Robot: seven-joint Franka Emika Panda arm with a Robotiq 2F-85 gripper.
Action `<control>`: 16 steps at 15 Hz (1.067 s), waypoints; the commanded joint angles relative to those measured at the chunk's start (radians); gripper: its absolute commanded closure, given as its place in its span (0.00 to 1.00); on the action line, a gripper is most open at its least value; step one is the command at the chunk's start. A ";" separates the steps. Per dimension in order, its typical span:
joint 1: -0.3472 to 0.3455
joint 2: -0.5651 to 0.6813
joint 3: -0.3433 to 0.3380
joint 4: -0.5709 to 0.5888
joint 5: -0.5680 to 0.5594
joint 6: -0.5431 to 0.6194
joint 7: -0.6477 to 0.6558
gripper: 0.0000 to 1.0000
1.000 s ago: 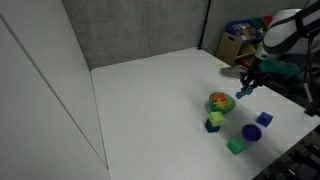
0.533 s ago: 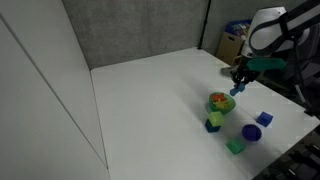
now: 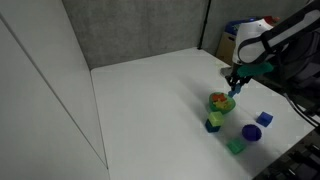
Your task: Pick up the blue toy from the blue block top and put it in the green bowl
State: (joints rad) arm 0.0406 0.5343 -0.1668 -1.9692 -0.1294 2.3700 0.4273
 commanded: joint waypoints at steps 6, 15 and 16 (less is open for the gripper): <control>0.086 0.006 -0.029 0.013 -0.101 -0.020 0.051 0.00; 0.000 -0.173 0.060 -0.086 -0.028 -0.157 -0.241 0.00; -0.010 -0.206 0.067 -0.103 -0.024 -0.179 -0.279 0.00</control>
State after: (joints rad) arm 0.0757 0.4504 -0.1343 -1.9969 -0.1805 2.2529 0.2656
